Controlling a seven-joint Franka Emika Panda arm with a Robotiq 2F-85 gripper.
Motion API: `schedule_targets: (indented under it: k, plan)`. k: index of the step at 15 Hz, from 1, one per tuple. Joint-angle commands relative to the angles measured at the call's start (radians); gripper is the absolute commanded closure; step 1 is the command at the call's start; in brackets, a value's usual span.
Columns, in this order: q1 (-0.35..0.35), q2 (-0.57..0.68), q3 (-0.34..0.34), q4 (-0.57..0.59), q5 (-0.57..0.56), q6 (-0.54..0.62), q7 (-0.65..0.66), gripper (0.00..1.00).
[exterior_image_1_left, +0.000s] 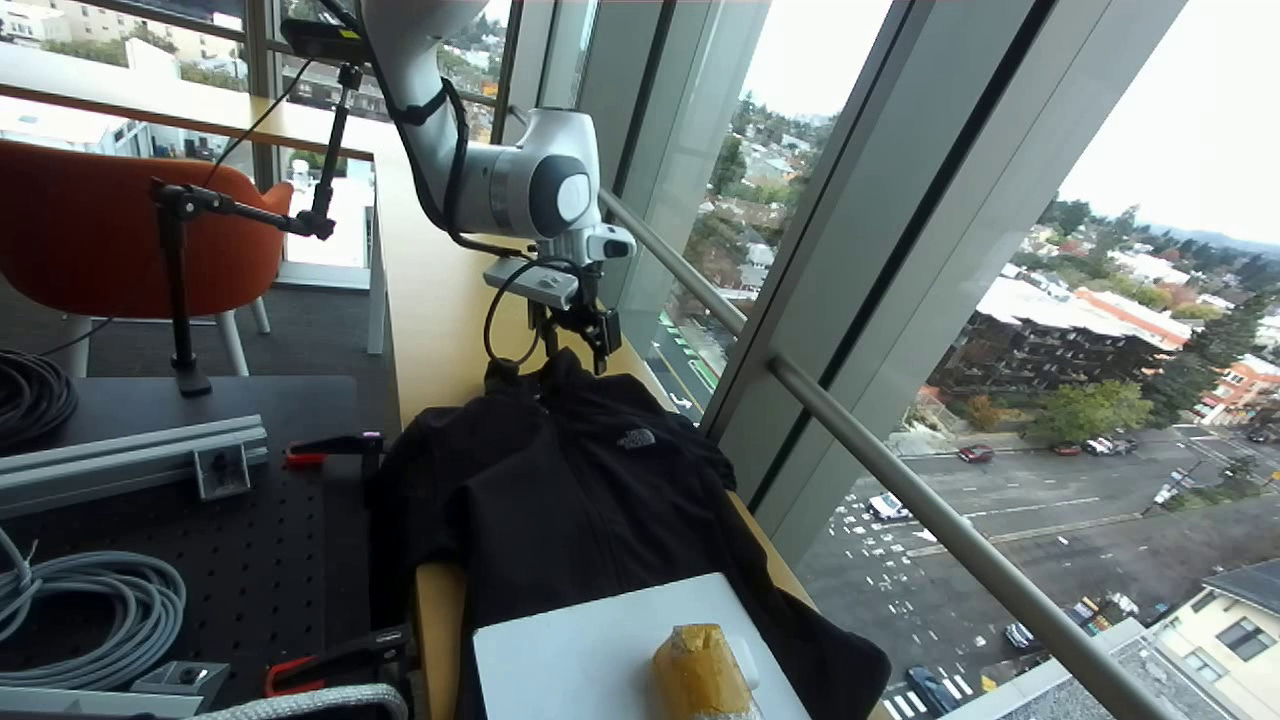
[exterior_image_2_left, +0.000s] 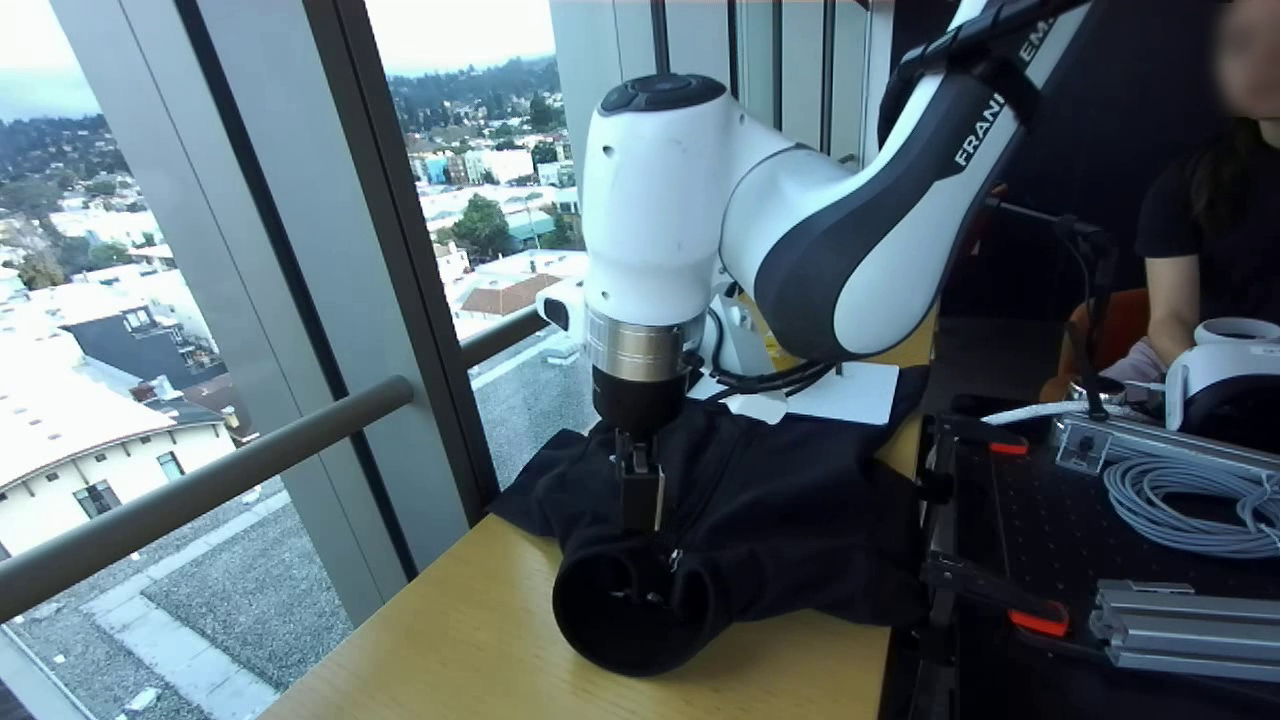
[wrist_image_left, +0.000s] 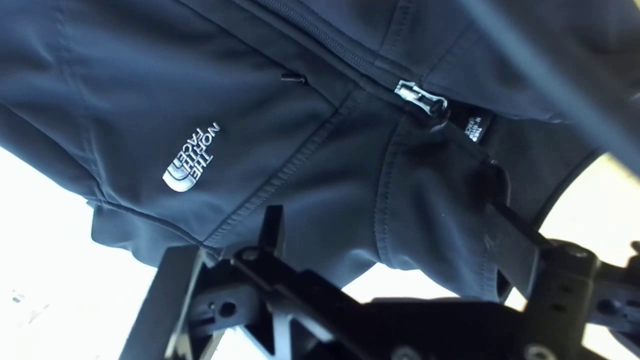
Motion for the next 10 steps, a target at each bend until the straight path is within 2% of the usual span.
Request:
schedule_targets:
  k: [1,5,10]
  plan:
    - [-0.016,0.025,-0.004,0.027,0.073,0.006,0.036,0.0]
    - [-0.015,0.04,0.007,0.031,0.164,-0.002,0.051,0.0]
    - [-0.003,0.078,0.007,0.052,0.219,-0.006,0.072,0.0]
